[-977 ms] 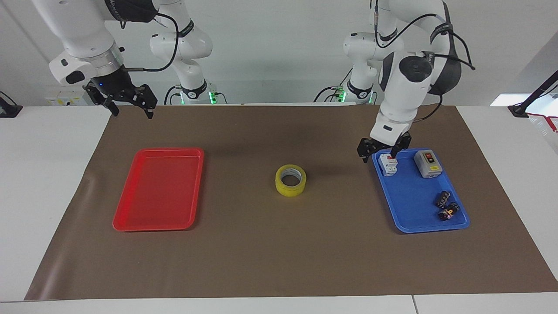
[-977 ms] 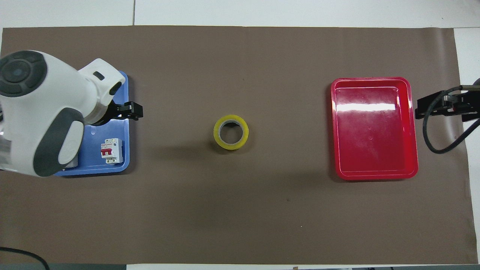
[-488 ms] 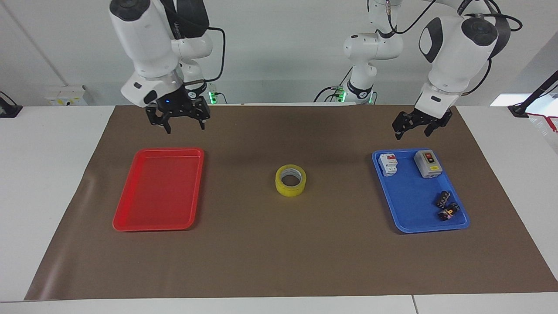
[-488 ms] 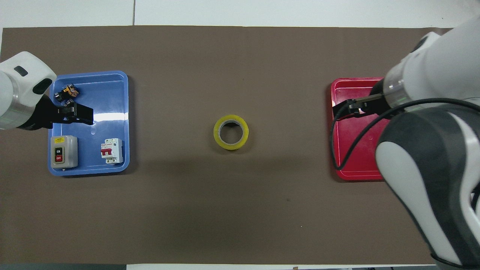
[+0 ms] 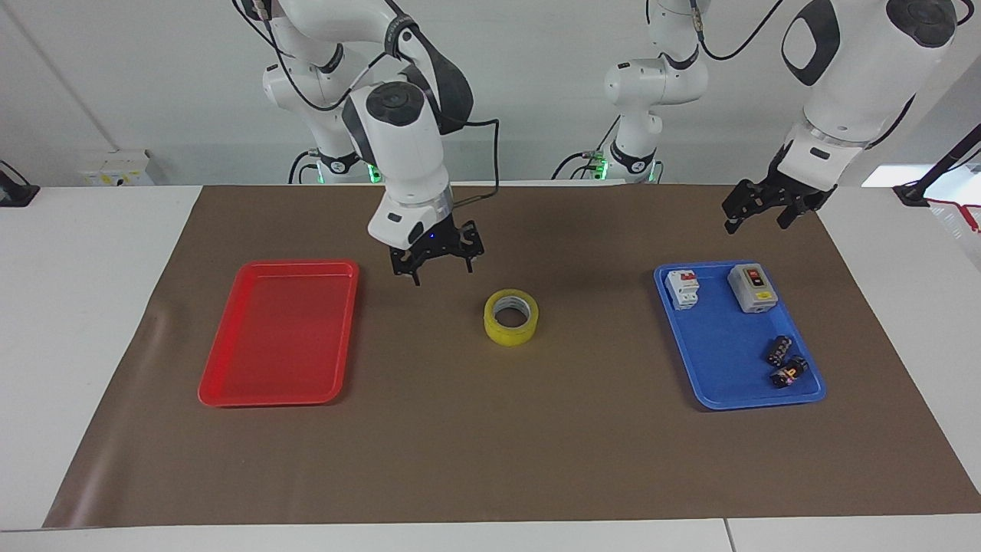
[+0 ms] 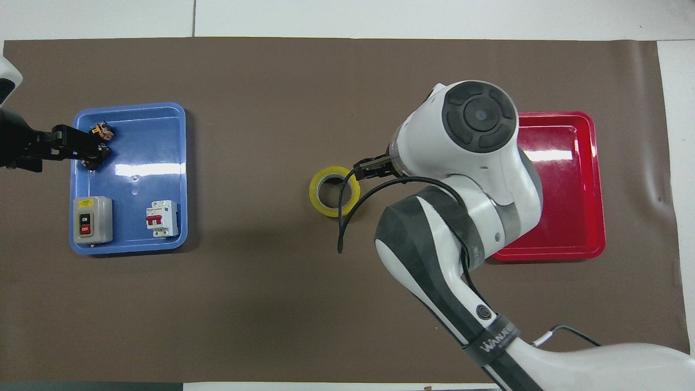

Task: Place and move tape with both arms
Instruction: 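Grasp the yellow tape roll with the right gripper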

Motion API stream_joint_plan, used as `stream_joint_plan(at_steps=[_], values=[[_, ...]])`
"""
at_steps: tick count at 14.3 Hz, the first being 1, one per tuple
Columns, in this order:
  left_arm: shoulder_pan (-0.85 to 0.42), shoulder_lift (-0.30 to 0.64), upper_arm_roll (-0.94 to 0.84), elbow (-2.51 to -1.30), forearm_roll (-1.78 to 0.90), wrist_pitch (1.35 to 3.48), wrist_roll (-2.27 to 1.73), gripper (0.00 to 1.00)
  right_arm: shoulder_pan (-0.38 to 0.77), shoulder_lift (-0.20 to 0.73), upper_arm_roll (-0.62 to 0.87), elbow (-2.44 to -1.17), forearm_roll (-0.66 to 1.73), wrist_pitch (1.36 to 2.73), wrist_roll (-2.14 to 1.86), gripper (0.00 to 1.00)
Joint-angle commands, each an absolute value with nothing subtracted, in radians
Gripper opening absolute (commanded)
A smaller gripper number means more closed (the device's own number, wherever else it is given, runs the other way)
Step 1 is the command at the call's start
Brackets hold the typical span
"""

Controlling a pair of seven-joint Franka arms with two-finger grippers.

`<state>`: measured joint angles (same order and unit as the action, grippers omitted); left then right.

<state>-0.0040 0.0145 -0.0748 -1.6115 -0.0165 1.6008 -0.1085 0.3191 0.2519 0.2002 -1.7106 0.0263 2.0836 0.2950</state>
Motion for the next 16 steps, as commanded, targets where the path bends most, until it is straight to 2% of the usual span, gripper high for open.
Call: stream_joint_plan(at_steps=[1, 5, 9, 16], values=[[0.018, -0.003, -0.078, -1.621, -0.048, 1.557, -0.087, 1.00, 0.365, 0.310, 0.199, -1.730, 0.026, 2.170, 0.325, 1.00], [0.018, -0.020, -0.075, -1.641, -0.048, 1.588, -0.087, 1.00, 0.411, 0.409, 0.199, -1.758, -0.011, 2.307, 0.325, 1.00], [0.017, -0.012, -0.075, -1.620, -0.045, 1.594, -0.077, 1.00, 0.411, 0.408, 0.199, -1.874, -0.078, 2.394, 0.321, 1.00], [0.026, -0.015, -0.051, -1.606, -0.048, 1.577, -0.031, 1.00, 0.413, 0.416, 0.198, -1.942, -0.086, 2.538, 0.325, 1.00]])
